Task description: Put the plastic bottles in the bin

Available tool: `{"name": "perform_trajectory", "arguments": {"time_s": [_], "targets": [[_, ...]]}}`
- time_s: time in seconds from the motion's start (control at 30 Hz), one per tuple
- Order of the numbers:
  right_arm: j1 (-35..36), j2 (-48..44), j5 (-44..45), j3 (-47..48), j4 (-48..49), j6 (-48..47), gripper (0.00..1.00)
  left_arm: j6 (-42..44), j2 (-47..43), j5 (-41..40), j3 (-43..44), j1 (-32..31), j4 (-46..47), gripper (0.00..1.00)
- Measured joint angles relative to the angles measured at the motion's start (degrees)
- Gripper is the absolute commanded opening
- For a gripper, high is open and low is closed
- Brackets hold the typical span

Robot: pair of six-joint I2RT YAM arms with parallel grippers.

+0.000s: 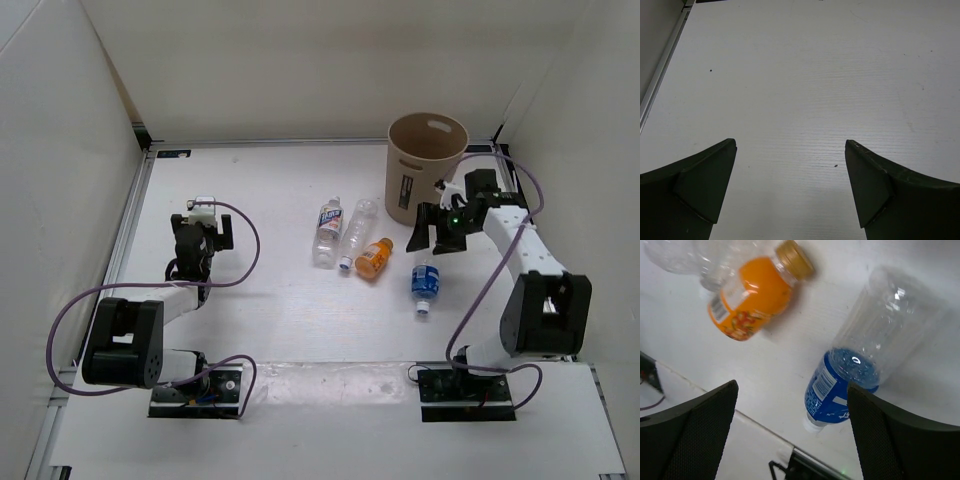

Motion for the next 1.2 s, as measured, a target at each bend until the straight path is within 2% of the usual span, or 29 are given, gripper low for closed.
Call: {"name": "perform_trajectory", "arguments": {"time_s": [0.1,0.33,0.5,0.77,1.07,1.17,1.2], "targets": [[-1.99,4.11,-1.53,-1.11,-1.84,0.92,0.90,0.00,0.00,0.00,0.00,0.13,0.00,1.00],[-2.19,3.80,-1.01,-4.61,-3.48,2.40,0.90,0.00,0.00,0.00,0.00,0.26,0.00,1.00],[-1.29,3.78,2.91,-6.75,-2.75,5.60,0.90,-0.02,0.00,0.00,0.00,0.26,0.00,1.00],[-1.03,4.66,9.44,-6.56,-1.97,8.94,0.90,0.00,0.00,0.00,0.00,0.26,0.00,1.00],[-0.57,12.85,13.16,-1.73,-3.02,9.42,0.90,-0.02,0.00,0.00,-0.02,0.26,0.02,1.00],[-0.09,15.04,13.73,-0.22,-3.54,8.68,0.84,0.00,0.00,0.00,-0.04,0.26,0.04,1.00],[0.13,15.76,13.92,0.09,-3.58,8.44,0.77,0.00,0.00,0.00,-0.04,0.26,0.04,1.00]]}}
